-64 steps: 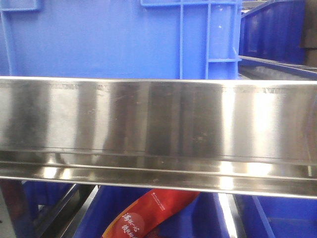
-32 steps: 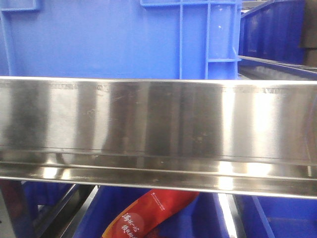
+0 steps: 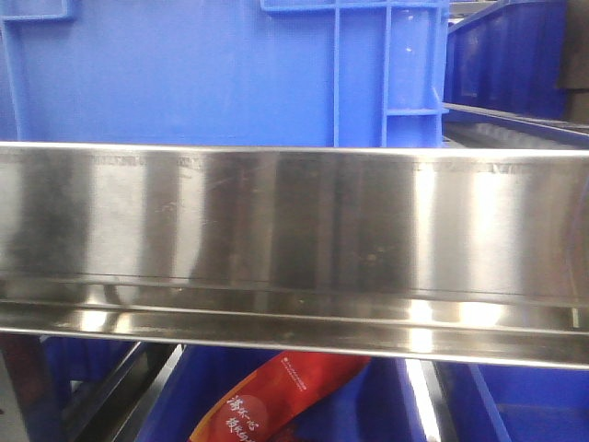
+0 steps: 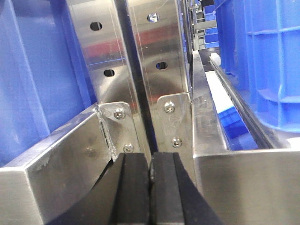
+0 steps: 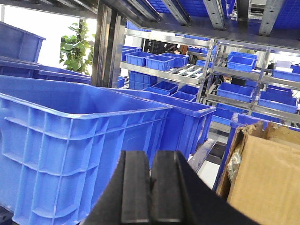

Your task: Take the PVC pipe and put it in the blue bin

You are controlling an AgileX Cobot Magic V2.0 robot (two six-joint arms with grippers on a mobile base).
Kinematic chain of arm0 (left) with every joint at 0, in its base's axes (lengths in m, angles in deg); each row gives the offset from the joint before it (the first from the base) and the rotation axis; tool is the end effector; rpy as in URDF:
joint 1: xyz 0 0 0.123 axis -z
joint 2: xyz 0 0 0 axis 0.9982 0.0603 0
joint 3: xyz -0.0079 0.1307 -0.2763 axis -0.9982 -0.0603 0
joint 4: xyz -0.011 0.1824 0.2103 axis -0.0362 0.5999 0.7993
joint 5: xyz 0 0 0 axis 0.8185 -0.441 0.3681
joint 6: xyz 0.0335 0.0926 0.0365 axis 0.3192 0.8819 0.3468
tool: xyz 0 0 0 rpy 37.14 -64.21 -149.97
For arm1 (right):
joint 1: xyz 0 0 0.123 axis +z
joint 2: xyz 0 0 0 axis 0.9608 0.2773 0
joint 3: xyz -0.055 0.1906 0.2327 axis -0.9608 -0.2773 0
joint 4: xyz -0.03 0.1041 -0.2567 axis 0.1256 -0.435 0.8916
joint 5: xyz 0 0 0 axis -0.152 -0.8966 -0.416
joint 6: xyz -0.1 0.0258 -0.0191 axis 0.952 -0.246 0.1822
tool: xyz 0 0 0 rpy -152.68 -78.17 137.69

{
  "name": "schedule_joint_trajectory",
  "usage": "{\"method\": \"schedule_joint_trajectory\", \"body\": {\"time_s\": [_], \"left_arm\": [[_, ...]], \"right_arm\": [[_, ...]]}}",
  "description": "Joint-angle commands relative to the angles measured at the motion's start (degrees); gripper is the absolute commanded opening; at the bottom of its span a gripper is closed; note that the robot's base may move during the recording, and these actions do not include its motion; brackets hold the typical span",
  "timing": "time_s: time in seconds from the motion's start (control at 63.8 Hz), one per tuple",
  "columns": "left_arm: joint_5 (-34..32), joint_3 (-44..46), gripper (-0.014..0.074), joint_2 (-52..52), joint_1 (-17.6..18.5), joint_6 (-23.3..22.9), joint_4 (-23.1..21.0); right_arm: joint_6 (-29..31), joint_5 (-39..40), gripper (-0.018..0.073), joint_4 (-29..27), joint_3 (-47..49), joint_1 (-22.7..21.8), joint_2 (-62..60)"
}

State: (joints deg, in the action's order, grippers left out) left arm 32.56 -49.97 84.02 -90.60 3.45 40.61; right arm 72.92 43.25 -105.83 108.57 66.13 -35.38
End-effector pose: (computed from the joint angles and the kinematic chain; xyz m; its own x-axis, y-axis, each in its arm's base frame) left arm 0.0945 0.0063 0.2057 -0.0532 0.2238 -0.9732 -0.0561 0.9724 0.2267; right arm 0.0460 0.0208 0.3559 0.1506 -0.1192 -0.9814 -0.1046 0.9852 -0.1357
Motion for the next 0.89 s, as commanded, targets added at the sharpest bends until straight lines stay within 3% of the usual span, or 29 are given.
{"method": "schedule_joint_trajectory", "body": {"time_s": [0.0,0.219,0.878], "left_arm": [[-0.5,-0.1,-0.0111,-0.3,-0.2,-0.6,0.0],[-0.5,-0.1,-0.0111,-0.3,-0.2,-0.6,-5.1],[-1.0,-0.1,-0.0111,-0.3,-0.2,-0.4,-5.1]], "right_arm": [[0.1,1.2,-0.0168,0.2,0.0,-0.2,-0.3],[0.1,1.2,-0.0168,0.2,0.0,-0.2,-0.3],[0.1,1.2,-0.0168,0.2,0.0,-0.2,-0.3]]}}
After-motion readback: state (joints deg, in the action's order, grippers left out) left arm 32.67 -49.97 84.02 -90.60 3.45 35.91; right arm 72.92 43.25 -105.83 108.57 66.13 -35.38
